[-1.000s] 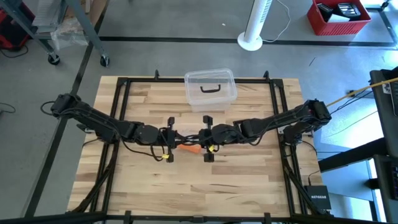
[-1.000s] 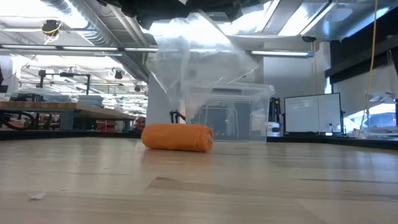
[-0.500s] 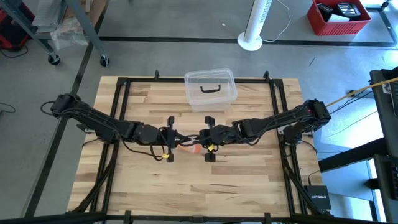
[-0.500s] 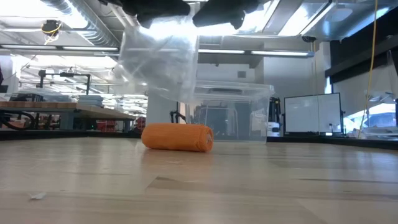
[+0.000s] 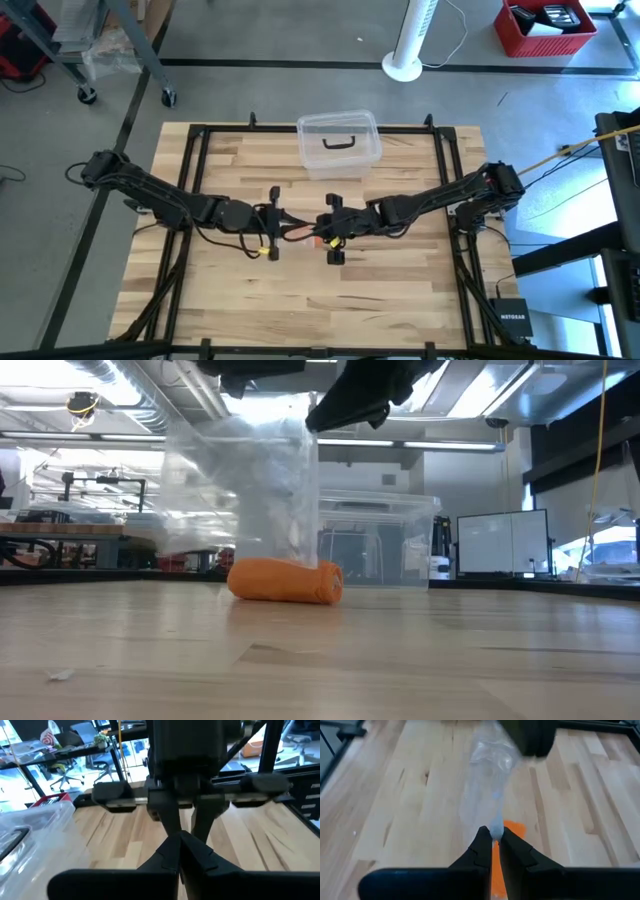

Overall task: Roll bandage
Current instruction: Open the transparent zip bag

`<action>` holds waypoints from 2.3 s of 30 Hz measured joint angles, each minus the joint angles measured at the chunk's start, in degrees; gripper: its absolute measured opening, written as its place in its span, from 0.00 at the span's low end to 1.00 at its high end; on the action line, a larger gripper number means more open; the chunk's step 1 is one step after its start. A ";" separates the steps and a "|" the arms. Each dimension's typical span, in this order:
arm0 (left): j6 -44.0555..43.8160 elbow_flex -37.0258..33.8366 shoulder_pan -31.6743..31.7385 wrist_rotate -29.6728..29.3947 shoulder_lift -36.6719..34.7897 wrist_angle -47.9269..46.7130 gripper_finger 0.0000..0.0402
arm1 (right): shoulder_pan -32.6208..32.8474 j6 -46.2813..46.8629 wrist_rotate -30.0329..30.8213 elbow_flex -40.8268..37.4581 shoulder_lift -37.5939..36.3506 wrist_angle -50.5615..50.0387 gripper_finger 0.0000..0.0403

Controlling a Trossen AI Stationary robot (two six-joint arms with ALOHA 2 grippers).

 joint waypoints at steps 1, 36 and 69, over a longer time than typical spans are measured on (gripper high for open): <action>-0.08 0.00 -0.07 0.00 -0.02 -0.40 0.00 | 0.00 -0.59 0.02 -0.02 -0.04 -0.24 0.06; -6.33 -0.09 4.13 8.11 6.14 0.57 0.05 | -0.05 -3.53 0.33 0.09 -0.22 -0.80 0.06; 3.59 -0.13 -0.69 -2.76 1.79 4.53 0.00 | 0.02 12.16 -3.75 -9.61 2.45 3.05 0.06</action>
